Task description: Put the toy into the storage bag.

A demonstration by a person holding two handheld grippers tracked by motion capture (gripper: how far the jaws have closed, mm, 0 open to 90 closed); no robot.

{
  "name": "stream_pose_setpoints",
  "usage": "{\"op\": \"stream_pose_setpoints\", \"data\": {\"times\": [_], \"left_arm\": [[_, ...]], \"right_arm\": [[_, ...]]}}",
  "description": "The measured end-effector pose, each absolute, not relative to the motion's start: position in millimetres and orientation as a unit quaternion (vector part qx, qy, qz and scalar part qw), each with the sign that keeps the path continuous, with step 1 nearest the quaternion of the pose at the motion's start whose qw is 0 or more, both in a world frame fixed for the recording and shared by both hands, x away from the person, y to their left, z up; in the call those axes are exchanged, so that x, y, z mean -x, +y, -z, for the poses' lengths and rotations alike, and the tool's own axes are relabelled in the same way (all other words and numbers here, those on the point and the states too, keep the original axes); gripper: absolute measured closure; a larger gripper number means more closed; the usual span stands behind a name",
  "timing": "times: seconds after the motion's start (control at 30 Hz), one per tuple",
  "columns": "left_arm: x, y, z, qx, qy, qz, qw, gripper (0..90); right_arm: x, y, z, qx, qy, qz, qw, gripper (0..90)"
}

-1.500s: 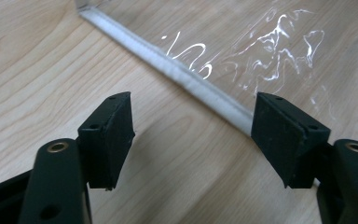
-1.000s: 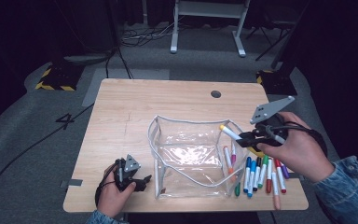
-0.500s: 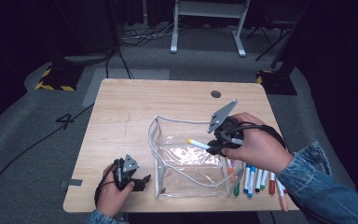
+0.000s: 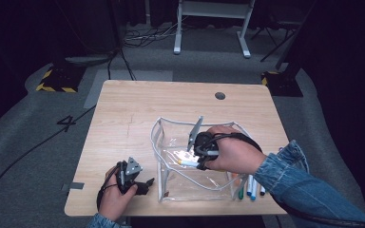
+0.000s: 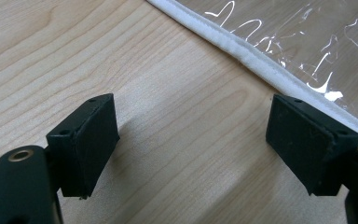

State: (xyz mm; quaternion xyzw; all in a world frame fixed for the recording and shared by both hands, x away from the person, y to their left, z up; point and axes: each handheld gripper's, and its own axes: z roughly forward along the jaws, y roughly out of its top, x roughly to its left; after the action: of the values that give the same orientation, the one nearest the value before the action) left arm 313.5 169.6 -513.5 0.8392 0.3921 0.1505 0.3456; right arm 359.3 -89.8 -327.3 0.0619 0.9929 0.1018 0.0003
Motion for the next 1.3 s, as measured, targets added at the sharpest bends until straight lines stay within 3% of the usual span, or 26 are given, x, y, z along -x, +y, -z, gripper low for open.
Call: {"op": "stream_pose_setpoints", "data": {"times": [0.4,0.83,1.07,1.2,1.3], "left_arm": [[-314,170,513,-0.840,0.392,-0.150,0.345,16.9],[-314,170,513,-0.839,0.392,-0.150,0.345,16.8],[-314,170,513,-0.840,0.392,-0.149,0.345,16.8],[-314,170,513,-0.840,0.391,-0.149,0.345,16.8],[-314,169,514,-0.839,0.392,-0.151,0.346,16.8]], "right_arm": [[-363,-66,373,-0.048,0.996,-0.057,-0.043,76.9],[-363,-67,396,-0.047,0.995,-0.033,-0.079,77.3],[-364,-77,380,-0.054,0.995,-0.074,-0.039,66.4],[-364,-98,345,-0.102,0.983,-0.151,0.002,60.4],[-364,-109,331,-0.121,0.975,-0.187,0.020,60.7]]}}
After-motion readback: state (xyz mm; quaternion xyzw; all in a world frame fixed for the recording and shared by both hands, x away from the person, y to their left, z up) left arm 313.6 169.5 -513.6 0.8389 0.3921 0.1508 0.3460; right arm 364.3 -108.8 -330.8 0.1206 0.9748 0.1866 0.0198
